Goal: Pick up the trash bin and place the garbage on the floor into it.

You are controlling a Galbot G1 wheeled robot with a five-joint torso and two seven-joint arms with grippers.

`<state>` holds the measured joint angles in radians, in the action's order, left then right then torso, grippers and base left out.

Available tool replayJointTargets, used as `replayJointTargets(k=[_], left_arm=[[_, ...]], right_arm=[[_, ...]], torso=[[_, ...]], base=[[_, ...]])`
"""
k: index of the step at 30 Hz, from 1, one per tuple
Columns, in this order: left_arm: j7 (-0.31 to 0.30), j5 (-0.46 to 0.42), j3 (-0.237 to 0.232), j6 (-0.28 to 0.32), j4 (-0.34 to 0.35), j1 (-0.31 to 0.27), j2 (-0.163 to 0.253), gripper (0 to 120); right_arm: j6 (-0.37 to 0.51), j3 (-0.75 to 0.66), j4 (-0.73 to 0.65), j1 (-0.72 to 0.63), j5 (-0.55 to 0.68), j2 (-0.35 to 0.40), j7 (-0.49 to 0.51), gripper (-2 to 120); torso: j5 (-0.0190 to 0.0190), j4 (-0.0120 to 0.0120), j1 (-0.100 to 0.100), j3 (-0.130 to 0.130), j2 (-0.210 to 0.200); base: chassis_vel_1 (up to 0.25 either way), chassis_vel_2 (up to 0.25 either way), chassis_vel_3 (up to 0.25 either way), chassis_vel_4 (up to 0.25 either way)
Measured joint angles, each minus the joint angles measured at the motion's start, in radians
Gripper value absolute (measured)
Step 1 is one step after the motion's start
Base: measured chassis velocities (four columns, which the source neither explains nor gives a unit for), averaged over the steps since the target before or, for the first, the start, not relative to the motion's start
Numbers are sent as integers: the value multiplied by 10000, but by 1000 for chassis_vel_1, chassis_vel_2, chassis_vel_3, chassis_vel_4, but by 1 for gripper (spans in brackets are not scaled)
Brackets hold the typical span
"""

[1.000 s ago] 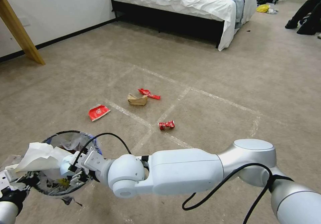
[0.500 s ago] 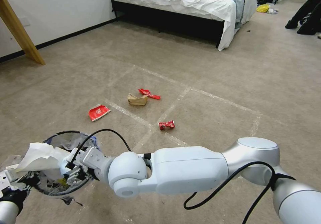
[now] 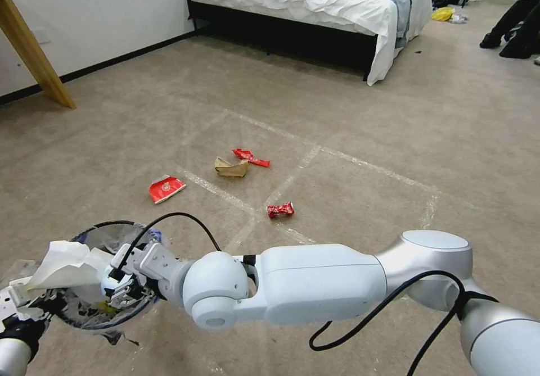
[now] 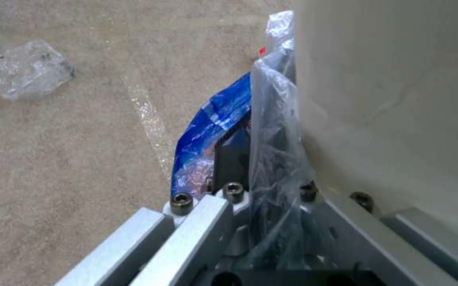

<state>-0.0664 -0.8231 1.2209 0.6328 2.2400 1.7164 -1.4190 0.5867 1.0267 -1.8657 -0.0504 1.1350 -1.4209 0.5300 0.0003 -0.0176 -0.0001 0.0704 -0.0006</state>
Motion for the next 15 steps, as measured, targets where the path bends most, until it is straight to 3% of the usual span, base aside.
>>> replayJointTargets(k=[15], left_arm=[[-2,1,99,4,-253,-12,134,1]], right_arm=[[74,-779,-889,-38,209,565,49,93]], torso=[[0,0,0,0,0]], base=[[0,0,0,0]])
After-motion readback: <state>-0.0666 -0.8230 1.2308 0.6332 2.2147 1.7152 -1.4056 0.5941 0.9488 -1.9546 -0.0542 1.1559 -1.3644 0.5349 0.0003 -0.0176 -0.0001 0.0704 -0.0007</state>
